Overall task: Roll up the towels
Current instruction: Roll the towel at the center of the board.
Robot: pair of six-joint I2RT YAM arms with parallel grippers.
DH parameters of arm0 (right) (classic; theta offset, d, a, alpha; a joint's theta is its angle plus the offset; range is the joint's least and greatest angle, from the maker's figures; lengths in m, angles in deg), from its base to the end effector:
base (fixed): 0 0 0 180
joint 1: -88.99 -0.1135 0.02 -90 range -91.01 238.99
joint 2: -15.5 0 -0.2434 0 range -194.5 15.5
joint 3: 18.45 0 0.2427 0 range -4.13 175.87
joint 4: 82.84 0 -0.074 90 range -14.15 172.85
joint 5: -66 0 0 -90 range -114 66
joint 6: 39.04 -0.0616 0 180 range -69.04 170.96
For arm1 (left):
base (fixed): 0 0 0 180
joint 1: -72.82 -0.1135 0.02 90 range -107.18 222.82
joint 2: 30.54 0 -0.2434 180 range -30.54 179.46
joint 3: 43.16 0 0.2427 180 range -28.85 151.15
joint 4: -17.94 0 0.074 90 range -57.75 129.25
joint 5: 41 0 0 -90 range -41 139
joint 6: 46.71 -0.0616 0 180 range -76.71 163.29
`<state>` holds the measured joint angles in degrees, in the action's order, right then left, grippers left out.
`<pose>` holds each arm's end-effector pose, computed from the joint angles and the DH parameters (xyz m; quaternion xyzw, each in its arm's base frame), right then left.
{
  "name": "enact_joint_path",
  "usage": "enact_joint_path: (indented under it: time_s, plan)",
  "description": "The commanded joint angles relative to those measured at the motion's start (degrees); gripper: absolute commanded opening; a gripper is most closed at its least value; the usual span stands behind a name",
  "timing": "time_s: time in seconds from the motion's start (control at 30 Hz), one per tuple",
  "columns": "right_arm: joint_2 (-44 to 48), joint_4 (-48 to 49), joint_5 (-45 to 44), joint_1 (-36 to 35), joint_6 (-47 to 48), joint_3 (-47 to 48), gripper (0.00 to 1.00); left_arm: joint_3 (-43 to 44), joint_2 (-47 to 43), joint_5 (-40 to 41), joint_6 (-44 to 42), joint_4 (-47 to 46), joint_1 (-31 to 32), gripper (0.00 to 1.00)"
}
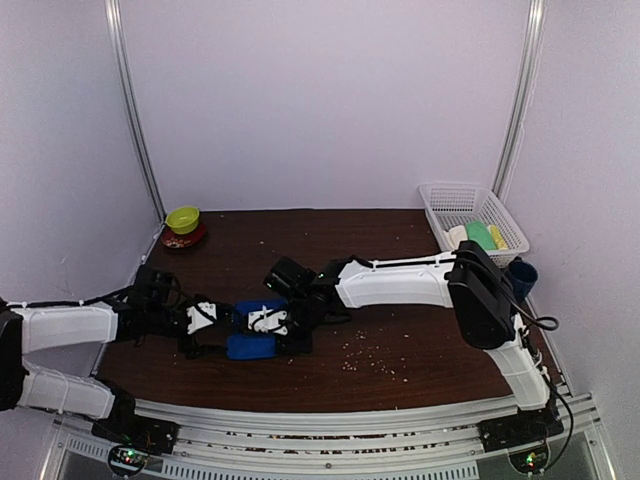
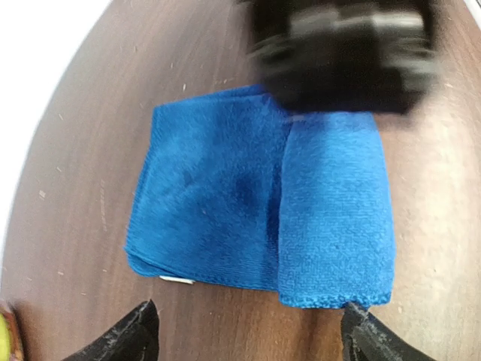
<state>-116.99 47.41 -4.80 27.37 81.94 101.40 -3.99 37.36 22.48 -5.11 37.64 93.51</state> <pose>0.2115 0.4341 0.1228 -0.7197 0.6328 0.2184 0.1841 0.2026 -0.1059 0.1258 0.5831 0.7034 -0.1255 0.3867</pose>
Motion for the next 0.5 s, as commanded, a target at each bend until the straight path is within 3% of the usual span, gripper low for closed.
enact_joint_path:
  time_s: [0.0,0.23,0.47]
  plan:
    - [-5.9,-14.9,8.0,0.1,-3.5,3.4,0.13,-3.6,-6.9,-2.5,-6.1,-5.8,-0.2,0.86]
    - [-10.8,-18.5,12.2,2.0,-7.5,10.5,0.14,-3.5,-9.8,-7.2,-10.3,0.8,0.0,0.89]
    - [-12.4,-16.4,14.4,4.3,-11.6,10.7,0.13,-4.0,-8.9,-6.4,-12.6,3.1,3.2,0.91]
